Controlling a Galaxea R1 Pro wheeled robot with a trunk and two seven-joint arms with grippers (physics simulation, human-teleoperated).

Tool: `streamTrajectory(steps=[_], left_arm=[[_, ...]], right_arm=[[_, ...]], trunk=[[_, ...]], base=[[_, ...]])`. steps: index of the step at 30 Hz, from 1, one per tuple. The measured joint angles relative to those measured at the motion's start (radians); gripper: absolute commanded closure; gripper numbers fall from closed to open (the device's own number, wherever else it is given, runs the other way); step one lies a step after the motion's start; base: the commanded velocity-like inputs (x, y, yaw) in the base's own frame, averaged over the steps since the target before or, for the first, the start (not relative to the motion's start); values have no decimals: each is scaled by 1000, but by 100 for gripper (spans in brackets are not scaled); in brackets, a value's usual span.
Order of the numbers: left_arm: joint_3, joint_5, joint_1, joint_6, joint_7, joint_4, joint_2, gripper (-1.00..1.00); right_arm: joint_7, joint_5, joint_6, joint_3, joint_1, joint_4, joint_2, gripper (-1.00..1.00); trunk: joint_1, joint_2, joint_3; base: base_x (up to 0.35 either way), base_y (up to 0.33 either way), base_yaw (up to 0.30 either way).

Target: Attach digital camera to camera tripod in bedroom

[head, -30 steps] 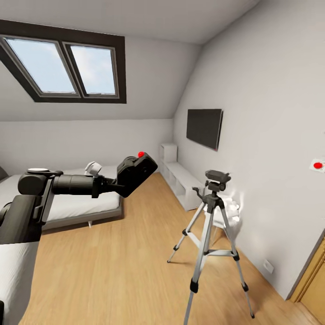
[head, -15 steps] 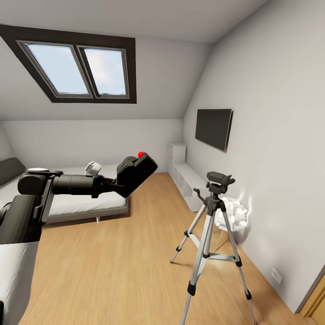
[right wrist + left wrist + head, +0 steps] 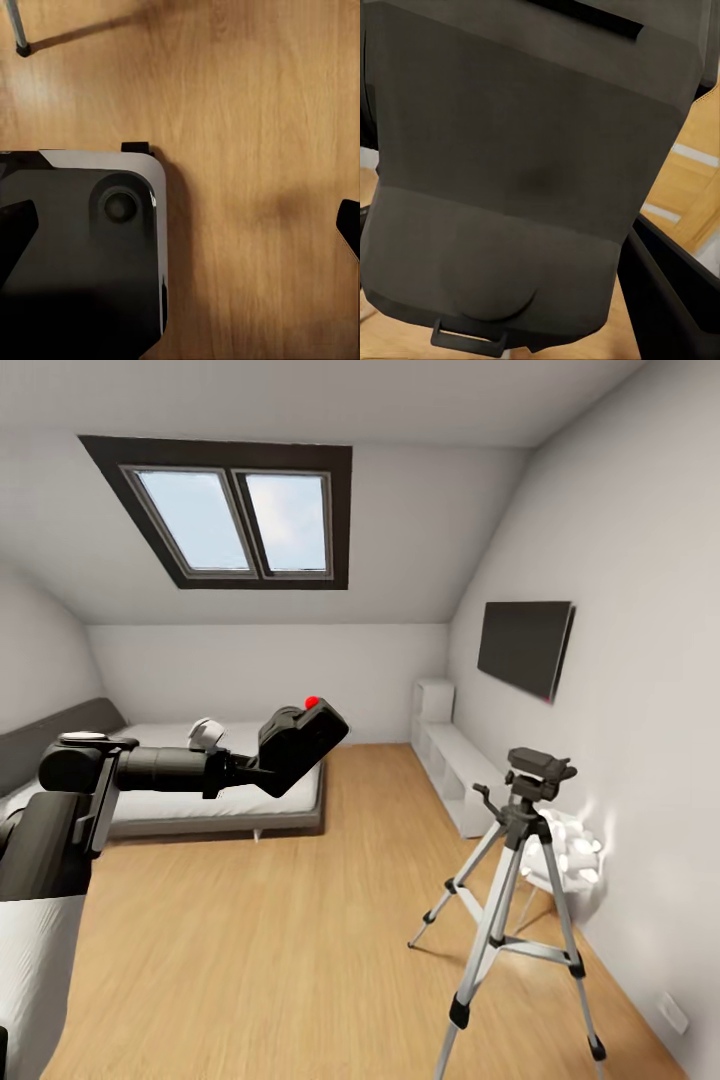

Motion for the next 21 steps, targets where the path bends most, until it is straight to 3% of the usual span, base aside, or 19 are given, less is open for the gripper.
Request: streamTrajectory(steps=[14,21], left_arm=[[0,0,0,0,0,0,0,100],[0,0,0,0,0,0,0,100]], right_arm=[[0,0,0,0,0,0,0,-100],[0,0,0,0,0,0,0,-100]], trunk=[[0,0,0],[0,0,0]], base=[[0,-217,279],[0,-301,128]])
